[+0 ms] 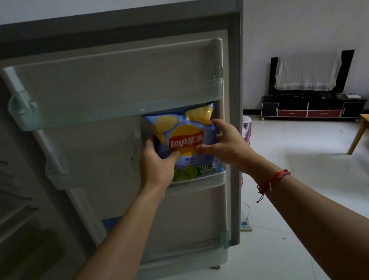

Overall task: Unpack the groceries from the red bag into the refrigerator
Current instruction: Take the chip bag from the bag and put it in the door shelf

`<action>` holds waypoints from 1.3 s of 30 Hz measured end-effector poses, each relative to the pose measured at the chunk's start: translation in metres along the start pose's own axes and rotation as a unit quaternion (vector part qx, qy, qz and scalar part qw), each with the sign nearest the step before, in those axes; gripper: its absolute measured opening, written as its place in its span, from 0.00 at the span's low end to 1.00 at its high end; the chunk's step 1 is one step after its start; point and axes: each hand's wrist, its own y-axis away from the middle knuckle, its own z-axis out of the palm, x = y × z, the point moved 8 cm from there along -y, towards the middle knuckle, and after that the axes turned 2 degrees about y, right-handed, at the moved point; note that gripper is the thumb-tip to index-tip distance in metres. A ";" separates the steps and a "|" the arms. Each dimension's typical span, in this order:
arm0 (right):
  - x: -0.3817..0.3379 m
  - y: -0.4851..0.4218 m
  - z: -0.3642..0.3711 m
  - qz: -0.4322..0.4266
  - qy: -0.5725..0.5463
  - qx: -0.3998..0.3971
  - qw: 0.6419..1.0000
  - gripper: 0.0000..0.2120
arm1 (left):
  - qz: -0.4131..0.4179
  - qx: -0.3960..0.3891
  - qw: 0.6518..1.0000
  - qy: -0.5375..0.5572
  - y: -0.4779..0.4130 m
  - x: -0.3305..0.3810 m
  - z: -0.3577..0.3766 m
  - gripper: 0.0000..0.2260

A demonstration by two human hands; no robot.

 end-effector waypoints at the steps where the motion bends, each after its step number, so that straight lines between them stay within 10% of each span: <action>1: 0.003 0.001 0.001 0.003 0.014 -0.004 1.000 0.24 | -0.009 -0.004 1.000 -0.006 0.002 -0.004 -0.001 0.17; 21: -0.004 0.019 0.002 -0.006 0.216 0.028 0.976 0.30 | -0.005 -0.049 0.993 -0.110 0.017 0.005 -0.011 0.17; 26: -0.011 0.037 0.001 -0.016 0.281 0.031 0.959 0.35 | 0.037 -0.082 0.976 -0.197 0.035 0.017 -0.017 0.29; 39: -0.031 0.104 0.006 -0.053 0.506 0.058 0.859 0.37 | 0.208 -0.037 0.824 -0.525 0.086 0.045 -0.058 0.32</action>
